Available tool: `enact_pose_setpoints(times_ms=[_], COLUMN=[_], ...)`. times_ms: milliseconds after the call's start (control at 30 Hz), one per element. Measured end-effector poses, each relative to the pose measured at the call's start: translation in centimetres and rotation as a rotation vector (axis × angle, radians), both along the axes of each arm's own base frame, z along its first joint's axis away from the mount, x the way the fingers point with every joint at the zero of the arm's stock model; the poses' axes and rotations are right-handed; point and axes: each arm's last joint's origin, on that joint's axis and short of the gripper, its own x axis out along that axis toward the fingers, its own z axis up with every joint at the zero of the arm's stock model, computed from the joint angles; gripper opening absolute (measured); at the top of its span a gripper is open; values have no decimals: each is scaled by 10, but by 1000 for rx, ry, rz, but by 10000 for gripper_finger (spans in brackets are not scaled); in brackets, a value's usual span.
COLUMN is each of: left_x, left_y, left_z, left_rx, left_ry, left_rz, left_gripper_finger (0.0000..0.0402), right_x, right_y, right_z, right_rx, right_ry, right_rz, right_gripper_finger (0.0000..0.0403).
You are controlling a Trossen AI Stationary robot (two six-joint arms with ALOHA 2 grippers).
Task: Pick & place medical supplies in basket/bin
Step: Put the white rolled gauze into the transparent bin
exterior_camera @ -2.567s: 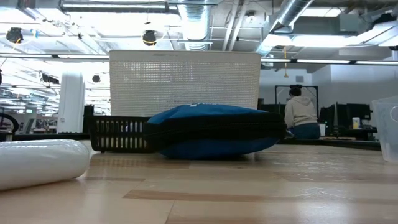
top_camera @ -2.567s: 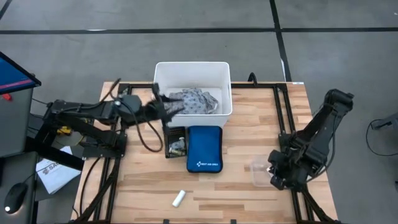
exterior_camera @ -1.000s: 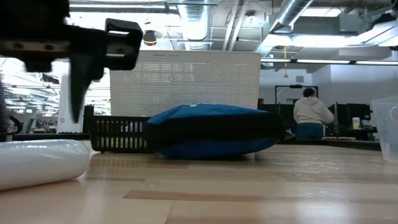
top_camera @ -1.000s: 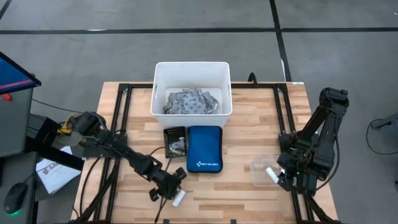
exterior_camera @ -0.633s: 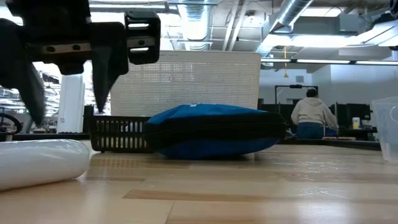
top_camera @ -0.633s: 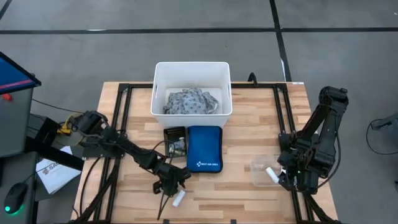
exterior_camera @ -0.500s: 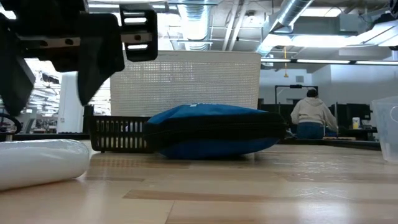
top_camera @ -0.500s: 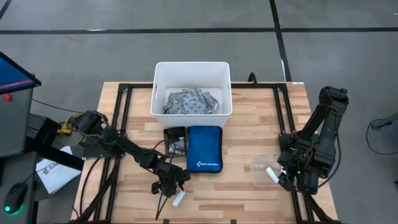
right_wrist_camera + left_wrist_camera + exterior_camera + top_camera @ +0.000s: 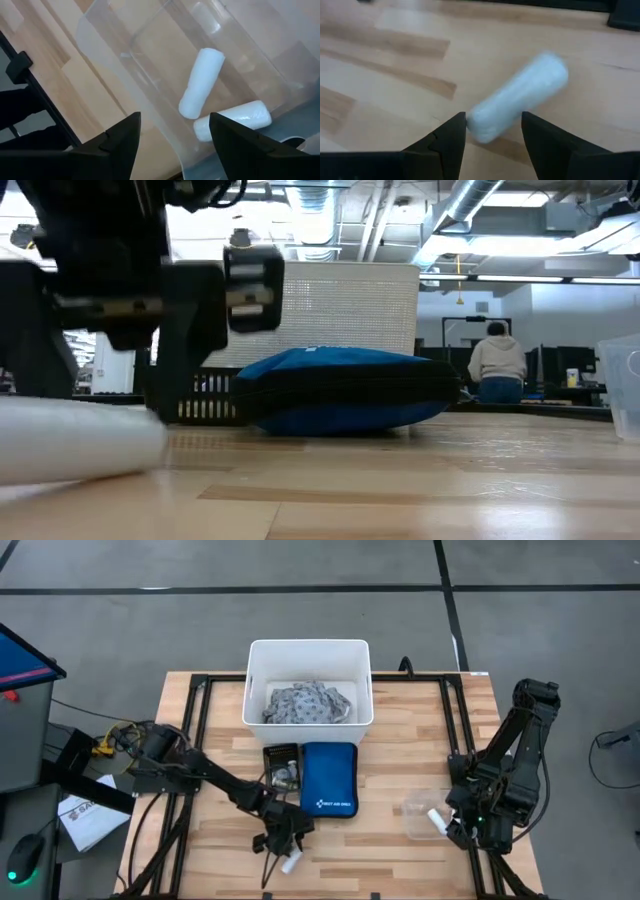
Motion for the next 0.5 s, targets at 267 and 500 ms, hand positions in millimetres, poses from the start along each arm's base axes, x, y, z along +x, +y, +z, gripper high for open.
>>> enact_pose_setpoints(times_ms=[267, 500], left_x=[3, 4], left_y=[-2, -2], left_z=[-11, -11], left_rx=[-36, -66], left_ry=[35, 59], left_rz=[35, 82], left_gripper_finger=[180, 124], right_x=[-3, -7], right_y=[2, 3], right_z=[0, 0], right_rx=[14, 25], right_ry=[5, 11], right_rz=[9, -8], right_gripper_finger=[232, 232])
